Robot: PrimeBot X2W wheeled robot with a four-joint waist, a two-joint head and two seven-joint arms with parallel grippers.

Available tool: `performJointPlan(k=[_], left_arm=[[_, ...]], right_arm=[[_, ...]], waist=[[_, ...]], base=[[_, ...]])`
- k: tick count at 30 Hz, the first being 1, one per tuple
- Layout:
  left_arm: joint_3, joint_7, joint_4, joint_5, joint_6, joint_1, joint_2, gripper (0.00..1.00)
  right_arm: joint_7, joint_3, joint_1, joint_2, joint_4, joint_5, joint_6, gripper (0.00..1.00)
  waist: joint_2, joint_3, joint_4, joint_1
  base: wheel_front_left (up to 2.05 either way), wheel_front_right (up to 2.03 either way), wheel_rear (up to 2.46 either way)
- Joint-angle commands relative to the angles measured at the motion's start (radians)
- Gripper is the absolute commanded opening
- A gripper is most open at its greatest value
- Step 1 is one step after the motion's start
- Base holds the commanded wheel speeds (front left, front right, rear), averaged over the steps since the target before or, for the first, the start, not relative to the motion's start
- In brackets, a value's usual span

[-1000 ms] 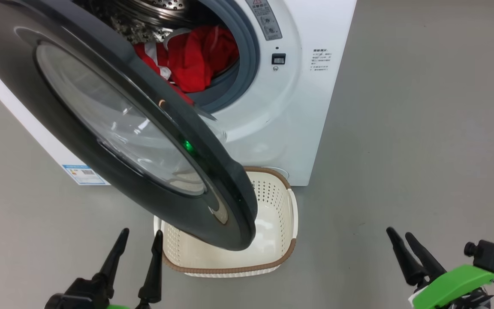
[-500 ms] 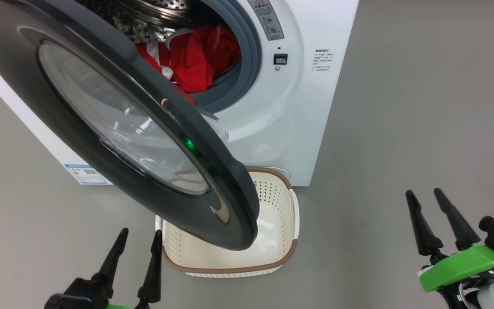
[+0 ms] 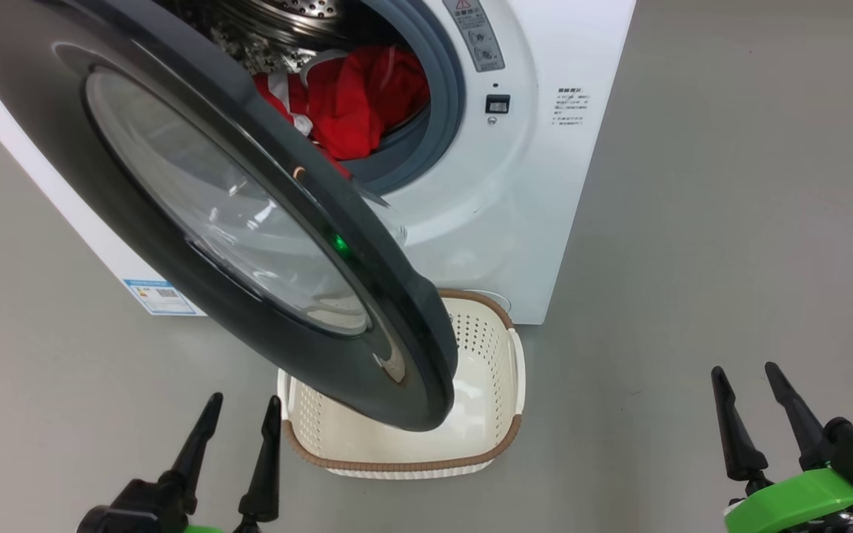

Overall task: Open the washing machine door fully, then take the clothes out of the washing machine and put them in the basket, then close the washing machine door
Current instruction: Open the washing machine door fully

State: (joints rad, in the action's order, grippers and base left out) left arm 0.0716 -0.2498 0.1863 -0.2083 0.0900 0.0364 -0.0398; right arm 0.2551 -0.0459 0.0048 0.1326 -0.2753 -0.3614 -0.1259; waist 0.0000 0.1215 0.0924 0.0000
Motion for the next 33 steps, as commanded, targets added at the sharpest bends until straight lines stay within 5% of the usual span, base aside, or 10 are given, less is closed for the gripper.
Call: performJointPlan(k=[1,18,19,20,22,33], left_arm=[[-0.028,-0.012,-0.025,-0.007,-0.001,0.001,-0.01,1.0],[-0.02,-0.012,-0.026,-0.013,-0.004,-0.004,-0.01,1.0],[-0.02,-0.012,-0.026,-0.014,-0.005,-0.005,-0.01,1.0],[-0.019,-0.012,-0.026,-0.015,-0.006,-0.005,-0.01,1.0],[-0.018,-0.012,-0.025,-0.018,-0.008,-0.008,-0.01,1.0],[0.014,-0.012,-0.029,-0.042,-0.018,-0.004,-0.01,1.0]], right_arm=[[0.007,0.017,0.004,0.005,0.021,0.012,-0.005,1.0],[0.007,0.062,-0.023,-0.012,0.043,-0.048,-0.005,1.0],[0.007,0.073,-0.031,-0.015,0.049,-0.066,-0.005,0.94],[0.007,0.087,-0.041,-0.017,0.054,-0.084,-0.005,0.56],[0.007,0.133,-0.063,-0.015,0.065,-0.127,-0.005,0.0],[0.007,0.349,-0.231,0.033,0.074,-0.377,-0.005,0.0]], waist=[[0.0,-0.002,0.001,0.0],[0.0,-0.006,0.012,0.0],[0.0,-0.006,0.015,0.0],[0.0,-0.007,0.017,0.0],[0.0,-0.008,0.022,0.0],[0.0,0.002,0.093,0.0]], base=[[0.0,0.0,0.0],[0.0,0.0,0.0],[0.0,0.0,0.0],[0.0,0.0,0.0],[0.0,0.0,0.0],[0.0,0.0,0.0]])
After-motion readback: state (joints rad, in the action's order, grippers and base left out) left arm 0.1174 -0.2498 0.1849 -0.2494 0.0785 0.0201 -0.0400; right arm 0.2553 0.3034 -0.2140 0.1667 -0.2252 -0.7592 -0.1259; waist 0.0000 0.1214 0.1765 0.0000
